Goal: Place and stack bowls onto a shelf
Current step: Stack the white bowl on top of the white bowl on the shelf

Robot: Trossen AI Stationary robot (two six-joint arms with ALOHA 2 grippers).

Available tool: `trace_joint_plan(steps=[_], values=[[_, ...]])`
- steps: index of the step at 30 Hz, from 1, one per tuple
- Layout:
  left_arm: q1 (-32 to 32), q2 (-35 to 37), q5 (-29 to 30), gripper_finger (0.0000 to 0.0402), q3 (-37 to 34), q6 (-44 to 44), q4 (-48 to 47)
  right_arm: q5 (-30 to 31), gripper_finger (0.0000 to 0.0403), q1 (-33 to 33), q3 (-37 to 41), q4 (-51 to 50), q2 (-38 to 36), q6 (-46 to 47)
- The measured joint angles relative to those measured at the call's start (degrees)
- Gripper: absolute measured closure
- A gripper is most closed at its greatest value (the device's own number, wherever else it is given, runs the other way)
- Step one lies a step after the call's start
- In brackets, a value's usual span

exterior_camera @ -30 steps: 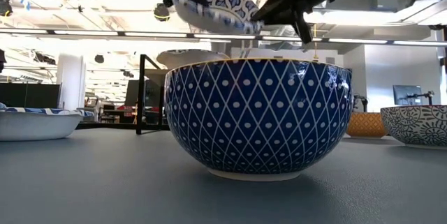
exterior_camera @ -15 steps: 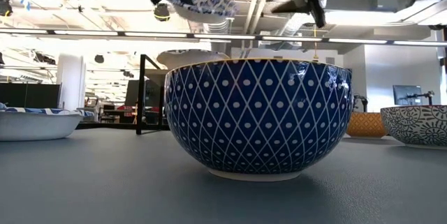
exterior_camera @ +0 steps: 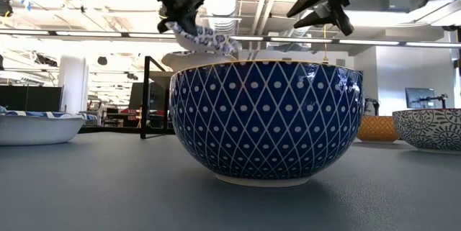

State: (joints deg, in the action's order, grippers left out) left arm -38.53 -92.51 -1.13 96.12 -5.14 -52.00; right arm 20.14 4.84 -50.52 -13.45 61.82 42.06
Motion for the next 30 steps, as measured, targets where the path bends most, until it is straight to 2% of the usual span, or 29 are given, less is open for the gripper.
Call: trace_joint_plan(steps=[8, 12, 21, 27, 30], values=[[-0.59, -2.10, 1.11, 0.0387, -0.01, 1.64, -1.39, 1.02, 0.0245, -1.84, -0.02, 0.15, -0.07, 0.15], [-0.54, -2.10, 5.39, 0.0351, -0.02, 2.46, -1.28, 1.37, 0.0246, -1.90, -0.04, 0.15, -0.07, 1.03], [-1.05, 0.74, 9.52, 0.0255, 0.00, 2.59, -0.80, 1.48, 0.0246, -1.88, -0.09, 0.19, -0.07, 2.68], [-1.09, 1.49, 13.56, 0.0231, -0.49, 3.73, -3.92, 1.44, 0.0246, -1.88, -0.09, 0.19, -0.07, 3.13], [-0.48, 1.47, 13.33, 0.0231, -3.06, 4.04, -3.21, 1.41, 0.0246, -1.88, -0.09, 0.23, -0.07, 3.13]])
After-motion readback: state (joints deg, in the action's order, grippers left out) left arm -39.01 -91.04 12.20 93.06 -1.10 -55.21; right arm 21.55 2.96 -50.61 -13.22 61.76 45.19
